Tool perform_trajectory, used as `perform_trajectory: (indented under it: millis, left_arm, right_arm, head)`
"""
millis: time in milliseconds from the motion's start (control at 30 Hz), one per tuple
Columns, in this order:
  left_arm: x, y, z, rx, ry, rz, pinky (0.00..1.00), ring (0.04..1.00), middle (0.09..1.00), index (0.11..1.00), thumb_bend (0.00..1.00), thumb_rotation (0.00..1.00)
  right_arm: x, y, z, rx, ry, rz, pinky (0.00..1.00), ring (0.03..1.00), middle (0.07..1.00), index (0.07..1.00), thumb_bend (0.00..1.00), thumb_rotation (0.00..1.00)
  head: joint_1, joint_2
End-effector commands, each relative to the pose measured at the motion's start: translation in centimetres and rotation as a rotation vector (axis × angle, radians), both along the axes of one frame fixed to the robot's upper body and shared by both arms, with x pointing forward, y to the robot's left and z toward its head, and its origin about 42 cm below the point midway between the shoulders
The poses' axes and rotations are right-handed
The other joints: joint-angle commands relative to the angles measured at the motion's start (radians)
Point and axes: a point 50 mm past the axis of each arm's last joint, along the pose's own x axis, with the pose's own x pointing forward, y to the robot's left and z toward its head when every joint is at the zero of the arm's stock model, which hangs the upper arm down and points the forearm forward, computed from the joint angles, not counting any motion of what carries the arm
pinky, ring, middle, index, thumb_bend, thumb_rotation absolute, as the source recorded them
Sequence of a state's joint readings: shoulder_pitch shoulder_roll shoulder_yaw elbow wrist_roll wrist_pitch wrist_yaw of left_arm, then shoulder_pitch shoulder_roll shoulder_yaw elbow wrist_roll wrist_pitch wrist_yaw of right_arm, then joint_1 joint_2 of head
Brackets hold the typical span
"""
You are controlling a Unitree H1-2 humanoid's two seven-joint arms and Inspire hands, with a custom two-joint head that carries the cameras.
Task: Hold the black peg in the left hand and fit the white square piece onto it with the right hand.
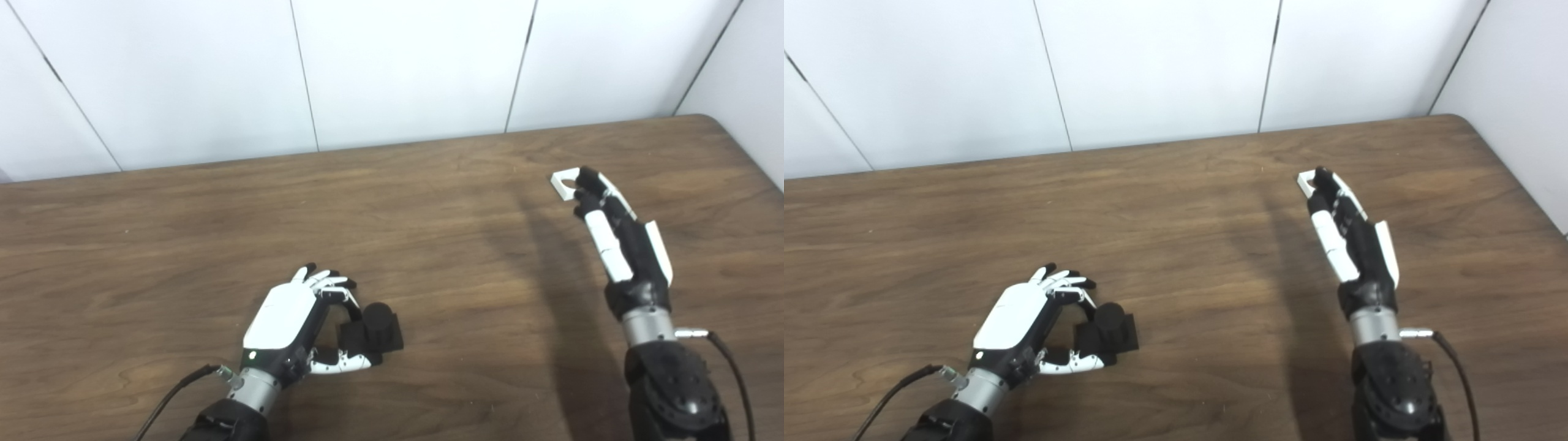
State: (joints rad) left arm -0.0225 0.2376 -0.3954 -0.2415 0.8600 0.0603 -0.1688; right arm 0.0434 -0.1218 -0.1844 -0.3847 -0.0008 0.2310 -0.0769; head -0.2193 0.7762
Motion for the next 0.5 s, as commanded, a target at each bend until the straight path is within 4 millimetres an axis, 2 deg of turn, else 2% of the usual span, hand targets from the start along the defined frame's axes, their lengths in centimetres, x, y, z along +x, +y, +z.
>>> perform_trajectory:
  millis: [0,133,300,400,467]
  left_arm:
    - [0.1,0.5,-0.4,0.038,0.022,-0.013,1.00,0.886,0.801,0.485,0.52,0.05]
    - [0.1,0.7,-0.5,0.047,0.027,-0.019,1.00,0.885,0.800,0.485,0.52,0.05]
    - [0.1,0.9,-0.6,0.058,0.036,-0.021,1.00,0.884,0.800,0.485,0.52,0.05]
    - [0.2,1.2,-0.8,0.060,0.037,-0.022,1.00,0.883,0.800,0.485,0.52,0.05]
    - [0.3,1.3,-0.9,0.057,0.032,-0.024,1.00,0.874,0.794,0.485,0.52,0.05]
  right_arm:
    - [0.4,-0.3,2.1,-0.029,-0.072,-0.003,0.87,0.914,0.905,0.863,0.56,0.71]
    - [1.2,-1.1,2.8,-0.072,-0.069,-0.030,0.87,0.903,0.906,0.856,0.58,0.65]
    - [2.4,-1.8,3.4,-0.199,-0.021,-0.109,0.80,0.853,0.866,0.811,0.63,0.55]
    - [3.5,-1.9,3.8,-0.268,0.019,-0.148,0.85,0.867,0.859,0.778,0.67,0.46]
    - [4.4,-2.1,3.9,-0.322,0.042,-0.170,0.83,0.859,0.852,0.764,0.71,0.44]
  head:
    - [-0.001,0.000]
    - [-0.013,0.003]
    - [-0.036,-0.001]
    - [-0.072,-0.007]
    - [-0.096,-0.013]
